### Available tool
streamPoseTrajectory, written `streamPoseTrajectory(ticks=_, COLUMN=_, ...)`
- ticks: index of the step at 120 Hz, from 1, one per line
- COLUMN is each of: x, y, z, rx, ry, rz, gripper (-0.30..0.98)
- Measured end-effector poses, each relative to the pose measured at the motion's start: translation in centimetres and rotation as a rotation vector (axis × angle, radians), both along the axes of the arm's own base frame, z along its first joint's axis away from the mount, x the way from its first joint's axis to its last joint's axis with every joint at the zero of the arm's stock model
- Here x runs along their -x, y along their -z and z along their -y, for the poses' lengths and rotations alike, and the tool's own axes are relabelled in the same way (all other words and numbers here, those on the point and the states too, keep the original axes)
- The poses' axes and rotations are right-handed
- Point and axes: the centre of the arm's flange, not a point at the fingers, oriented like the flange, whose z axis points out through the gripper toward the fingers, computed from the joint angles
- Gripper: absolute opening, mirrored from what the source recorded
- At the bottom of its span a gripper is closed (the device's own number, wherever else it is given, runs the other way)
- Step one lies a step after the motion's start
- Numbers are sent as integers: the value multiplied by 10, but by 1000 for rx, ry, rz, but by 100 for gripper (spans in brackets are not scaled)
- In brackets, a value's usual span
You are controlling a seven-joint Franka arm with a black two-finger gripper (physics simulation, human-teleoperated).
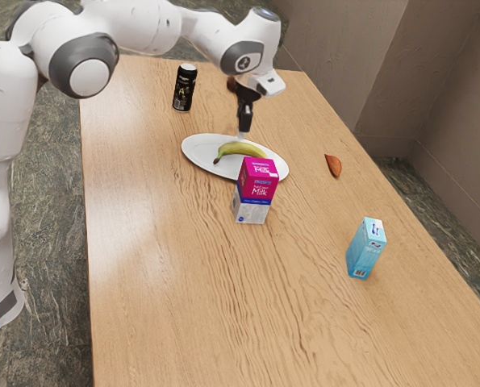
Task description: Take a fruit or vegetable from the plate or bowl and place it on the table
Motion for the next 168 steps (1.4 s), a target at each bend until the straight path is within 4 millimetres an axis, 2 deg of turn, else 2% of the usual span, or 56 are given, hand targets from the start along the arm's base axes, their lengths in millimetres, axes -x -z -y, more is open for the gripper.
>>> streamPoseTrajectory(ticks=11, x=-11, y=-8, z=9, rx=-3, ry=31, rz=22, gripper=66)
streamPoseTrajectory(ticks=29, x=-13, y=14, z=1, rx=12, ry=35, rz=-2, gripper=66)
streamPoseTrajectory(ticks=45, x=-25, y=40, z=11, rx=32, ry=64, rz=-7, gripper=66)
streamPoseTrajectory(ticks=85, x=-28, y=58, z=2, rx=40, ry=66, rz=0, gripper=64)
streamPoseTrajectory(ticks=93, x=-29, y=59, z=2, rx=39, ry=68, rz=4, gripper=59)
streamPoseTrajectory(ticks=114, x=-29, y=59, z=1, rx=36, ry=66, rz=8, gripper=28)
streamPoseTrajectory(ticks=121, x=-29, y=59, z=1, rx=36, ry=63, rz=9, gripper=21)
streamPoseTrajectory(ticks=149, x=-29, y=60, z=0, rx=34, ry=46, rz=11, gripper=19)
streamPoseTrajectory(ticks=168, x=-30, y=53, z=1, rx=31, ry=41, rz=18, gripper=17)
